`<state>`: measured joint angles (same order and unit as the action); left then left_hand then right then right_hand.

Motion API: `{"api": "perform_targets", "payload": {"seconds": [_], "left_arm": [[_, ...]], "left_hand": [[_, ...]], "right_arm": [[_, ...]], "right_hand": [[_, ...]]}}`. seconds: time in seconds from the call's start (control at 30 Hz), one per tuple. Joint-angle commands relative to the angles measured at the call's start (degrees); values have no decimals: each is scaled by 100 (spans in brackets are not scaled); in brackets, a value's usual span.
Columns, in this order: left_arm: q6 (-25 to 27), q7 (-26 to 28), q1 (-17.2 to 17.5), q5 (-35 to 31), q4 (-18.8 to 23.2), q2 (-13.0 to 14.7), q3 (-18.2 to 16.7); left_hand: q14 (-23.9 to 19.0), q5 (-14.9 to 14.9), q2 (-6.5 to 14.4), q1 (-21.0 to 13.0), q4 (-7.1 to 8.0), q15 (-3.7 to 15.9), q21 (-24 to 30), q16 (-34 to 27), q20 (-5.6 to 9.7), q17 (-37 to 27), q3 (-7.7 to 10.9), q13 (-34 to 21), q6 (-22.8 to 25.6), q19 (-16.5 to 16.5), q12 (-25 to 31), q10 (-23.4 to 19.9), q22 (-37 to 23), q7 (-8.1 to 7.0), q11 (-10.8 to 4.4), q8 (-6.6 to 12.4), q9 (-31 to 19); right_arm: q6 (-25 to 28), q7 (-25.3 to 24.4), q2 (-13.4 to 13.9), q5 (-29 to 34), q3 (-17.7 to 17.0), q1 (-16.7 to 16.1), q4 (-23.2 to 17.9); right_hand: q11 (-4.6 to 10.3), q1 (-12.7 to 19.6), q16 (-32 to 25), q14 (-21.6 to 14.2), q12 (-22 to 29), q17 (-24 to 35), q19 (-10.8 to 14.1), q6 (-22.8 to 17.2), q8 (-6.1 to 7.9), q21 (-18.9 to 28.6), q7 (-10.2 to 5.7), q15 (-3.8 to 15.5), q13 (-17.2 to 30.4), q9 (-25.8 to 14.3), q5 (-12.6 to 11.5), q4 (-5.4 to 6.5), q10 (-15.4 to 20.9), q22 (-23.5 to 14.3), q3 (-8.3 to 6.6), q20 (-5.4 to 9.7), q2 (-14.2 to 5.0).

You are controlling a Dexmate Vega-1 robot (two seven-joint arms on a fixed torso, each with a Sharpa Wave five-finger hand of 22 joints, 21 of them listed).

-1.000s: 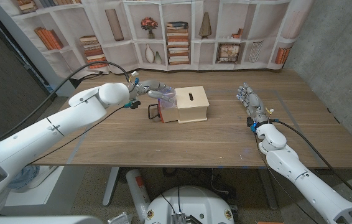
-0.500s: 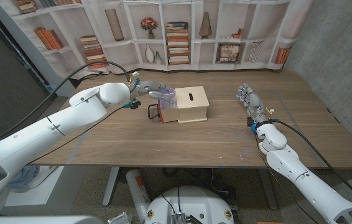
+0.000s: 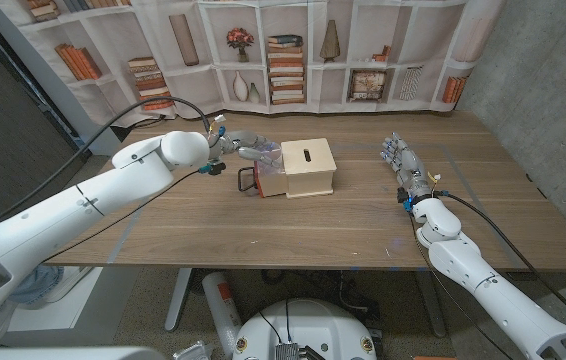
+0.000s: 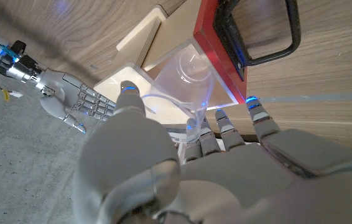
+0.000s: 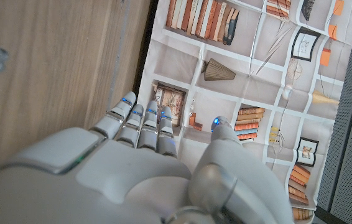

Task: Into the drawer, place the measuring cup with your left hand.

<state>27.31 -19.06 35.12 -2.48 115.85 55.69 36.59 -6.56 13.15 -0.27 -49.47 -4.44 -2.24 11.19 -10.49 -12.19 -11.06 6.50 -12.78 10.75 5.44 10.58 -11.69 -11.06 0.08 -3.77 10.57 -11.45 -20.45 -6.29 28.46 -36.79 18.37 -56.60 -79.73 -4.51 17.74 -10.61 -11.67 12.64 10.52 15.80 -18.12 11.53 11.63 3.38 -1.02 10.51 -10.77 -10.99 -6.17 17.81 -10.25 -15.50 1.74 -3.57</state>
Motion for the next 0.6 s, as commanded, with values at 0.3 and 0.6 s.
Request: {"api": "perform_targets", "payload": {"seconds": [0.3, 0.6], "left_arm": [[179, -207, -185, -166, 24, 6, 150], [258, -276, -231, -187, 23, -10, 186]], "left_hand": [[289, 83, -104, 229, 52, -111, -25, 12, -20, -32, -165, 4, -629, -268, -5, 507, -5, 60, 206, -61, -8], [508, 155, -286, 478, 138, -209, -7, -1, -21, -36, -366, 13, -1080, -401, -13, 988, 0, 149, 363, -43, -1]], "right_arm": [[-30, -19, -23, 14, 5, 4, 13], [-15, -20, -12, 13, 3, -1, -6]], "right_hand": [[-4, 60, -14, -52, -27, 10, 41, -34, -20, -1, 5, 1, 25, -22, -7, -34, 46, -34, -7, -7, 8], [1, 62, -14, -54, -27, 9, 39, -27, -23, -2, 4, 0, 26, -22, -8, -37, 46, -34, -6, -6, 8]]}}
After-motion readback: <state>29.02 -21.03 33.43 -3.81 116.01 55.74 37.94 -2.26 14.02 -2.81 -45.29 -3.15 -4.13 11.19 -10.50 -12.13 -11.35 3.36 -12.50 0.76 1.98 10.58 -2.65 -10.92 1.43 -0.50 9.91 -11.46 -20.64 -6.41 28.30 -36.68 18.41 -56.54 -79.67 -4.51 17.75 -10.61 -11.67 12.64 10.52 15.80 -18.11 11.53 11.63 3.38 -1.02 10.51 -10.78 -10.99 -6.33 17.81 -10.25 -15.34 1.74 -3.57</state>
